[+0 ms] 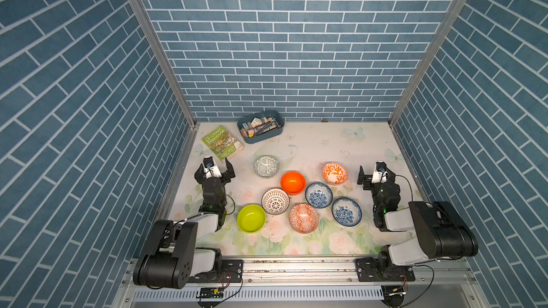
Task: Stack the bowls
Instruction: Move the bowl to the center of the board.
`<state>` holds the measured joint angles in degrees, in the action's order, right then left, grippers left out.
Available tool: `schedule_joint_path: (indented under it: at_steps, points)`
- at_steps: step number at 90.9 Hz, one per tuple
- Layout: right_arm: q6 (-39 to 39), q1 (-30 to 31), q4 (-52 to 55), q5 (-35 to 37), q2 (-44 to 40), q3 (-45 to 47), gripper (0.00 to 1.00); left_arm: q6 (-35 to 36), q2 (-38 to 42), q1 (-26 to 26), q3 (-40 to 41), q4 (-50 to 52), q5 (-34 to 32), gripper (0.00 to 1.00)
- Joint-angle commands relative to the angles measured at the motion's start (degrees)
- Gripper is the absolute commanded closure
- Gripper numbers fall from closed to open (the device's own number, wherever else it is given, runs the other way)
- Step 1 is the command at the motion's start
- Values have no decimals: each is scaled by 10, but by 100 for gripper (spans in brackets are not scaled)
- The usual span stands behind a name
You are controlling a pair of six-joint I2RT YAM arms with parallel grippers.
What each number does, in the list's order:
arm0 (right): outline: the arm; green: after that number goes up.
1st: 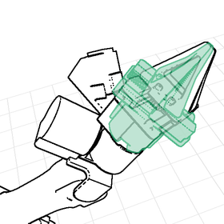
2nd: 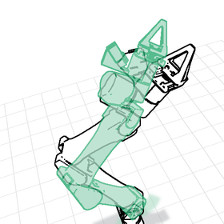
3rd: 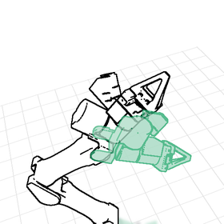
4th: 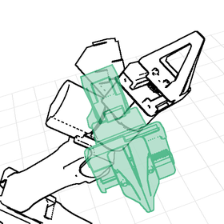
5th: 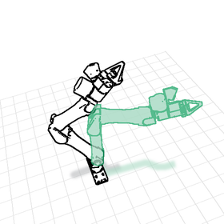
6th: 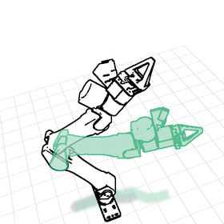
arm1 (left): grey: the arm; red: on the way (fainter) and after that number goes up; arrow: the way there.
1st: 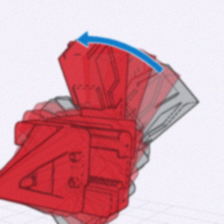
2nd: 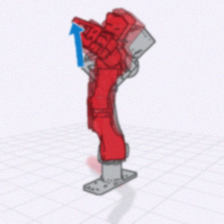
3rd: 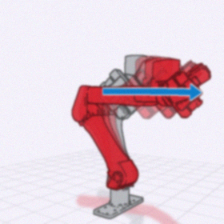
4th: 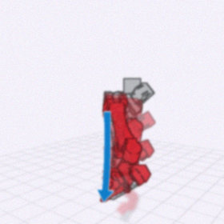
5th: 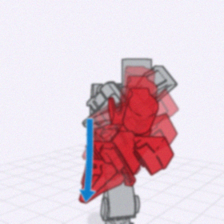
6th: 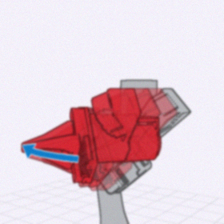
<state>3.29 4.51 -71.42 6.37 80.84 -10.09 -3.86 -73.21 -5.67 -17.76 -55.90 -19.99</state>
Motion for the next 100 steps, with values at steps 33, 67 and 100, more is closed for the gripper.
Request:
schedule_joint_path:
  at_steps: [33,67,100]
  points:
    - [-343,-3,536,31,-224,-217,3,-165,58,13,-285,574,88,0]
    - [-446,336,653,129,-124,-321,8,-284,89,0,-288,717,209,0]
    - [-418,379,596,122,-98,-293,7,-394,19,-136,-275,689,178,0]
